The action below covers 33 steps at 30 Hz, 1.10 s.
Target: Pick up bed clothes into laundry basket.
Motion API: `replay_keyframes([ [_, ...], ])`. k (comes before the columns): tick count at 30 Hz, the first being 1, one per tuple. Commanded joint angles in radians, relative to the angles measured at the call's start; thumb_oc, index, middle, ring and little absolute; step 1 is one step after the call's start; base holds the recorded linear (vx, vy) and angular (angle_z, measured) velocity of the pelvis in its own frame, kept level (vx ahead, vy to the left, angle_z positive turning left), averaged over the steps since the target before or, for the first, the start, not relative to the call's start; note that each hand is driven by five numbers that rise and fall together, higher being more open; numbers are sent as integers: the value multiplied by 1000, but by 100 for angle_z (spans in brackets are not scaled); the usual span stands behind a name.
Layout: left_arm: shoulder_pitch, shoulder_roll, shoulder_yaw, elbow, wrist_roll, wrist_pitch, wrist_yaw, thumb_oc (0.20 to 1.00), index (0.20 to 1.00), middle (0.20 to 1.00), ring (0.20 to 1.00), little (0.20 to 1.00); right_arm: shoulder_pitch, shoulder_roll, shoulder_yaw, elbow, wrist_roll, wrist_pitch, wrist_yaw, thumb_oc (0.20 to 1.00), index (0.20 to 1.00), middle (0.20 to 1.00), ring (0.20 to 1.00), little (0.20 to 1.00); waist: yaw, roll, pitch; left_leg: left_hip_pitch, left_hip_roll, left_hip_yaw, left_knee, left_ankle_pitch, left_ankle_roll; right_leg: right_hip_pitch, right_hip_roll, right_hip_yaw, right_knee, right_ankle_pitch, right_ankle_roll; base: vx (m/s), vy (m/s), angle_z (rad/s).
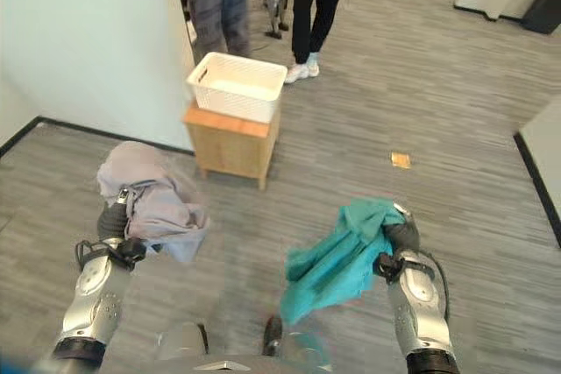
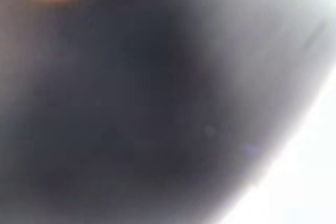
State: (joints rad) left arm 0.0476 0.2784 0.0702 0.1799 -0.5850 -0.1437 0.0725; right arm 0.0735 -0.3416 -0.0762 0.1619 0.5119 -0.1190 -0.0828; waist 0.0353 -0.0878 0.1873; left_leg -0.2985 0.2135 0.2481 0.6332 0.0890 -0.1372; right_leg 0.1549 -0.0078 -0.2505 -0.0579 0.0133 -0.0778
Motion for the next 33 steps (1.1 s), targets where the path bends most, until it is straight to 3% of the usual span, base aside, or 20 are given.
replay_keyframes([
  [1,-43,27,-21,-41,-35,-73,-18,200,200,200,200,200,4,-59,-38,-65,12,-68,-4,200,200,200,200,200,47,34,-26,55,-102,-27,-465,107,40,49,-37,31,-28,-29,163,544,108,-13],
  [2,-43,27,-21,-41,-35,-73,-18,200,200,200,200,200,4,-59,-38,-65,12,-68,-4,200,200,200,200,200,47,33,-26,58,-103,-26,-470,110,41,50,-38,31,-28,-29,163,591,71,0],
  [3,-31,22,-16,-39,-31,-77,-17,200,200,200,200,200,1,-61,-45,-65,2,-67,0,200,200,200,200,200,54,52,-47,50,-132,-9,-622,153,37,106,-14,54,-28,-62,164,570,46,-3],
  [4,-25,22,-13,-44,-23,-76,-14,200,200,200,200,200,3,-63,-45,-65,-5,-66,1,200,200,200,200,200,52,55,-53,49,-139,39,-661,168,37,122,-6,60,-26,-73,162,743,45,5],
  [6,-23,25,-6,-49,-16,-74,-12,200,200,200,200,200,-2,-68,-46,-62,-13,-60,2,200,200,200,200,200,53,57,-62,52,-136,83,-662,178,42,138,0,72,-21,-85,161,419,14,1],
  [7,-16,29,5,-60,-6,-72,-18,200,200,200,200,200,1,-63,-40,-75,-35,-45,14,200,200,200,200,200,50,58,-90,85,-130,137,-636,145,77,157,6,86,-6,-120,162,319,28,-16],
  [8,-14,29,5,-61,-5,-72,-18,200,200,200,200,200,3,-62,-40,-77,-36,-44,14,200,200,200,200,200,52,57,-91,87,-131,141,-637,142,79,156,2,88,-4,-122,163,671,74,-18],
  [9,-12,30,9,-58,-1,-70,-3,200,200,200,200,200,-7,-49,-35,-70,-59,-55,-1,200,200,200,200,200,67,23,-107,94,-158,121,-585,101,106,161,-49,78,107,-89,190,440,75,-16],
  [11,-12,31,12,-62,-5,-69,-1,200,200,200,200,200,-16,-42,-29,-67,-59,-53,-5,200,200,200,200,200,75,17,-108,107,-156,131,-579,80,121,137,-63,88,162,-68,204,376,92,-13],
  [12,-1,36,22,-82,-7,-64,9,200,200,200,200,200,-34,-16,-27,-63,-50,-59,-10,200,200,200,200,200,80,8,-101,183,-183,157,-612,40,159,52,-109,79,406,71,281,356,157,-11],
  [13,7,40,20,-88,-5,-61,8,200,200,200,200,200,-31,-10,-34,-63,-58,-59,-16,200,200,200,200,200,69,22,-91,222,-189,151,-632,31,174,1,-102,87,531,146,305,480,217,-35],
  [15,12,46,14,-90,-1,-59,5,200,200,200,200,200,-27,-7,-44,-65,-75,-58,-24,200,200,200,200,200,55,45,-87,254,-183,135,-652,26,183,-63,-91,95,615,173,305,316,120,2],
  [16,10,65,1,-94,24,-58,-1,200,200,200,200,200,-23,-9,-59,-68,-101,-57,-44,200,200,200,200,200,20,73,-66,320,-189,89,-685,6,192,-163,-86,103,674,113,284,398,59,57],
  [17,5,74,-2,-93,30,-58,1,200,200,200,200,200,-22,-12,-66,-69,-99,-57,-51,200,200,200,200,200,6,80,-57,349,-192,72,-700,2,189,-205,-97,96,657,87,267,518,17,66],
  [20,-22,82,-16,-95,9,-54,-19,200,200,200,200,200,-8,-32,-127,-73,-100,-66,-79,200,200,200,200,200,-30,83,-56,388,-189,-5,-701,-25,155,-256,-146,113,396,53,227,305,-131,89],
  [21,-22,82,-16,-95,9,-54,-19,200,200,200,200,200,-8,-32,-127,-73,-100,-65,-79,200,200,200,200,200,-33,84,-55,388,-188,-7,-701,-26,154,-252,-146,109,392,54,227,250,-151,123],
  [22,-33,84,-24,-89,10,-54,-22,200,200,200,200,200,-3,-41,-159,-80,-109,-73,-100,200,200,200,200,200,-48,74,-56,399,-194,-43,-695,-45,144,-249,-148,166,240,59,228,250,-212,91],
  [23,-37,104,-1,-102,42,-61,-3,200,200,200,200,200,-4,-77,-236,-114,-155,-76,-143,200,200,200,200,200,-55,49,-45,393,-204,-75,-670,-76,141,-191,-153,222,163,85,263,323,-235,96],
  [27,-3,60,15,-80,12,-60,-15,200,200,200,200,200,-20,-88,-289,-188,-159,-101,-144,200,200,200,200,200,-29,35,-82,400,-197,-66,-702,-63,132,-150,-151,200,107,82,260,157,-107,68],
  [33,56,56,-12,-74,-29,-39,-47,200,200,200,200,200,-160,-343,-313,-108,-104,-123,-120,200,200,200,200,200,3,14,-116,386,-182,-116,-711,-54,114,-85,-129,132,28,64,237,110,-76,15],
])
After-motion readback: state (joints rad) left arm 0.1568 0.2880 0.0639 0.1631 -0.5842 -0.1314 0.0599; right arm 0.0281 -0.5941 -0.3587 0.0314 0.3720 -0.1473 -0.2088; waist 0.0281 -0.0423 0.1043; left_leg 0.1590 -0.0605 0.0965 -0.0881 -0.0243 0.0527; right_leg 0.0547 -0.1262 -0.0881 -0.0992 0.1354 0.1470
